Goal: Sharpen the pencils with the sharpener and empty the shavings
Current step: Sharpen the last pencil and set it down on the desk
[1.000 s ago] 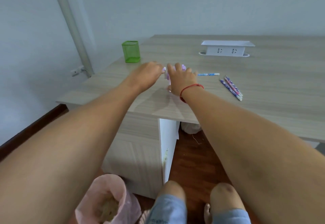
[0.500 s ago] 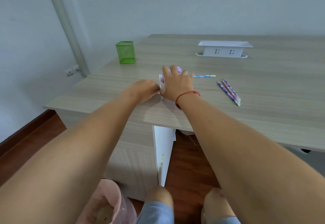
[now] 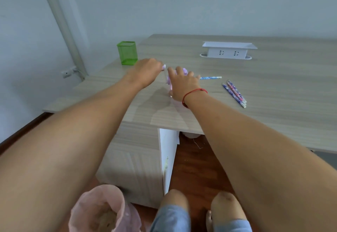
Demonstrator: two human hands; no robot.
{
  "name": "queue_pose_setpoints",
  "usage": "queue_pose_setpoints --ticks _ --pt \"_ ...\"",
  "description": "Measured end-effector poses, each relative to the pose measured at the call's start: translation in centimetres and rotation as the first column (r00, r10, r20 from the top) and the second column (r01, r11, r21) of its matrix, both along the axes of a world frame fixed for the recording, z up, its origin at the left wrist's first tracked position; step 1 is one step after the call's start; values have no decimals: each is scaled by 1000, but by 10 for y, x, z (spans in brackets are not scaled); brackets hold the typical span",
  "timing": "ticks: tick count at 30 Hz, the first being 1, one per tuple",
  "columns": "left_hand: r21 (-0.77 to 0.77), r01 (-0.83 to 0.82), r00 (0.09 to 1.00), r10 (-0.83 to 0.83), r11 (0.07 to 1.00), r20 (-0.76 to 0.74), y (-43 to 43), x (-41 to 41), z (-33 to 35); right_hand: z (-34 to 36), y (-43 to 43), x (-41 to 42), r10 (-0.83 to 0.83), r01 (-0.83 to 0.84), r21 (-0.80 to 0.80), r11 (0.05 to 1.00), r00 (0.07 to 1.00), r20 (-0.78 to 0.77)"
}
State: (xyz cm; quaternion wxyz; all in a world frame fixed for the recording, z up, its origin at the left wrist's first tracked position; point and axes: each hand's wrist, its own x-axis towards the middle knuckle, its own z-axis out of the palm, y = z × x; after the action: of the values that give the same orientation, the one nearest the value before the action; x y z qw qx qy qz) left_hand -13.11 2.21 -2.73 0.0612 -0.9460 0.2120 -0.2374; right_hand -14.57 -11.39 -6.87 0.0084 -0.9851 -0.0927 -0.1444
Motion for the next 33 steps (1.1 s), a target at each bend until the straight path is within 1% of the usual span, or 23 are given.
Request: queue_pose_setpoints --ticks 3,6,9,11,13,15,16,18,20,24,26,28,33 --pt "-93 -22 1000 23 995 10 -5 -12 -9 -2 0 -1 0 -1 21 1000 1000 20" --pt "-118 -3 1000 6 993 30 -9 -19 -18 1 0 0 -10 10 45 999 1000 -5" --pt "-108 78 996 -73 991 51 -5 -27 -28 7 2 4 -10 14 57 998 998 -68" --pt "-109 140 990 -136 984 44 -2 -34 -38 8 3 7 -28 32 55 998 996 -81" --pt "-162 120 992 -123 980 -8 -4 -37 -47 7 3 9 -26 31 68 997 998 -63" --pt "-205 47 997 -60 978 -57 -6 -33 -55 8 3 11 -21 27 80 996 997 -76" --pt "-178 5 996 -21 984 -87 -7 -30 -58 10 3 11 -19 27 85 996 996 -89" --pt "-70 -52 986 40 996 -162 -9 -24 -65 13 3 11 -13 23 91 996 994 -106" --pt "-33 -65 972 56 997 -230 -9 -16 -70 13 2 10 -7 15 86 996 995 -98" --pt "0 -35 932 32 999 -361 -4 6 -57 3 2 9 -6 4 46 999 1000 31" --pt "78 -41 911 69 996 -407 0 17 -48 1 4 10 -16 15 26 1000 999 50" --pt "147 -47 919 100 988 -382 -2 26 -41 -1 3 11 -23 22 21 1000 998 60" --pt "130 -44 983 67 991 -171 -5 41 -13 -5 1 12 -15 13 27 1000 997 78"
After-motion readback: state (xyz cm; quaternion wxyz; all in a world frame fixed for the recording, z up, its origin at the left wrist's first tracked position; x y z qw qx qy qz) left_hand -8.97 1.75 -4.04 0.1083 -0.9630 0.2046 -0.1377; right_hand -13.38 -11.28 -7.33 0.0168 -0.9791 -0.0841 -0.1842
